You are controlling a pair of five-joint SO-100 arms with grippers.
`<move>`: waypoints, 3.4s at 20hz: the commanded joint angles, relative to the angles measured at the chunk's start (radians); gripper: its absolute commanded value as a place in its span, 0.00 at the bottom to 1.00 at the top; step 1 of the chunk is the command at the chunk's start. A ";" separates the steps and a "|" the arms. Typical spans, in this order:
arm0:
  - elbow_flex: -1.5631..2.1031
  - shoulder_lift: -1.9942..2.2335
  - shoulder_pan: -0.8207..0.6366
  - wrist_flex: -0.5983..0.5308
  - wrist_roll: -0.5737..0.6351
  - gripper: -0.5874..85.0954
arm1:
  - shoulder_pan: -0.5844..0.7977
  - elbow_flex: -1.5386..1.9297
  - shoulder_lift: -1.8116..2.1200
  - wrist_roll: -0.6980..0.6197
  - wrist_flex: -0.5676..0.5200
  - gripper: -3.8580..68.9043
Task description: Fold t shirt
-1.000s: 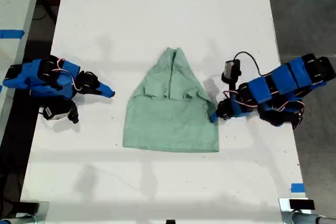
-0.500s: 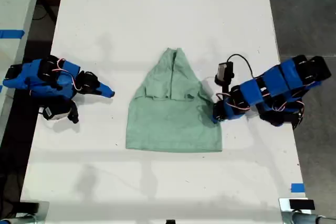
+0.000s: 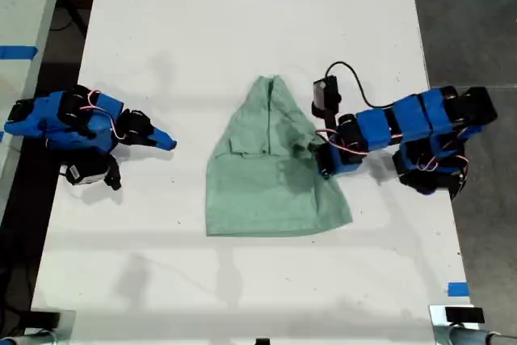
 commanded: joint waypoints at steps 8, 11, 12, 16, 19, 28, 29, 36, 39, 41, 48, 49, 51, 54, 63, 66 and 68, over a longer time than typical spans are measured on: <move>-0.014 0.008 0.002 -0.003 -0.011 0.01 | 0.031 -0.647 -0.518 -0.219 -0.044 0.08; -0.014 0.008 0.002 -0.003 -0.011 0.01 | 0.035 -0.684 -0.640 -0.256 -0.140 0.08; -0.014 0.008 0.002 -0.003 -0.011 0.01 | 0.035 -0.684 -0.667 -0.268 -0.181 0.08; -0.014 0.008 0.002 -0.003 -0.011 0.01 | 0.015 -0.693 -0.727 -0.321 -0.296 0.26; -0.014 0.008 0.002 -0.003 -0.011 0.02 | 0.000 -0.723 -0.696 -0.296 -0.264 0.33; -0.014 0.008 -0.002 -0.003 -0.011 0.02 | -0.034 -0.759 -0.337 -0.267 -0.058 0.29; -0.014 0.008 -0.003 -0.003 -0.011 0.02 | -0.025 -0.733 -0.259 -0.255 0.003 0.22; -0.014 0.008 -0.008 -0.003 -0.011 0.02 | 0.077 -0.117 0.407 -0.249 0.149 0.08; -0.014 0.008 -0.008 -0.003 -0.011 0.01 | 0.121 0.181 0.696 -0.284 0.130 0.08; -0.014 0.008 -0.009 -0.003 -0.011 0.01 | 0.144 0.430 0.933 -0.334 0.064 0.08; -0.012 0.008 -0.011 -0.005 -0.011 0.00 | 0.143 1.019 1.674 -0.448 -0.009 0.08; -0.012 0.008 -0.014 -0.005 -0.011 0.00 | 0.143 1.028 1.674 -0.456 -0.018 0.08; -0.012 0.008 -0.011 -0.005 -0.011 0.00 | 0.115 1.063 1.675 -0.445 -0.051 0.08; -0.012 0.008 -0.018 -0.005 -0.011 0.00 | 0.083 1.246 1.678 -0.396 -0.153 0.08; -0.011 0.008 -0.018 -0.005 -0.011 0.00 | 0.166 1.379 1.680 -0.360 -0.173 0.08; -0.011 0.008 -0.020 -0.005 -0.011 0.00 | 0.181 1.381 1.680 -0.370 -0.173 0.08; -0.011 0.008 -0.021 -0.005 -0.011 0.00 | 0.198 1.381 1.680 -0.379 -0.173 0.09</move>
